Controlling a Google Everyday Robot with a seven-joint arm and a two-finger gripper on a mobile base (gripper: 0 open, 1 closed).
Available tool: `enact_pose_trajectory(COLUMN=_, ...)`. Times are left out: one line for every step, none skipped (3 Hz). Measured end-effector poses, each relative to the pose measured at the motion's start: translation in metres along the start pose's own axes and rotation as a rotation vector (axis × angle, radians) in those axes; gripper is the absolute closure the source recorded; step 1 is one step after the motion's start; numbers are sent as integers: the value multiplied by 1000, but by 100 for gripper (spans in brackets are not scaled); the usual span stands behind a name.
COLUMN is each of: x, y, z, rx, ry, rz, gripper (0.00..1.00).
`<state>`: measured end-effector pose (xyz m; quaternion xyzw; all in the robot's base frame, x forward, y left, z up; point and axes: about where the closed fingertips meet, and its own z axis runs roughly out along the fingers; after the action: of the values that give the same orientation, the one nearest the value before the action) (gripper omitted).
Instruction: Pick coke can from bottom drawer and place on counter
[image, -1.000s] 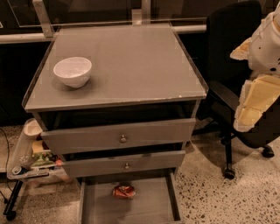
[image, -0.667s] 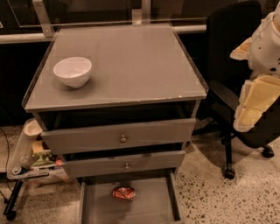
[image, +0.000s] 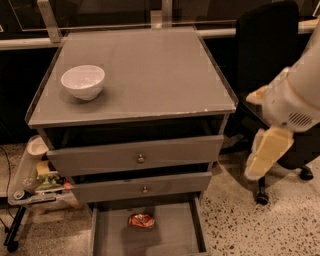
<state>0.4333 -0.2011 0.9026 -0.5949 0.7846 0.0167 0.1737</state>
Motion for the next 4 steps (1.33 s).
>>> enact_pose_trajectory(x=15, y=19, z=85, rx=-64, ry=-13, rz=31, gripper=0)
enact_pose_trajectory(x=15, y=19, z=84, rx=-64, ry=-13, rz=31, gripper=0)
enact_pose_trajectory(x=13, y=31, z=102, rx=-72, ry=-8, rz=25, gripper=0)
enact_pose_trajectory(x=7, y=56, z=166, rx=-127, ry=-22, rz=47, gripper=0)
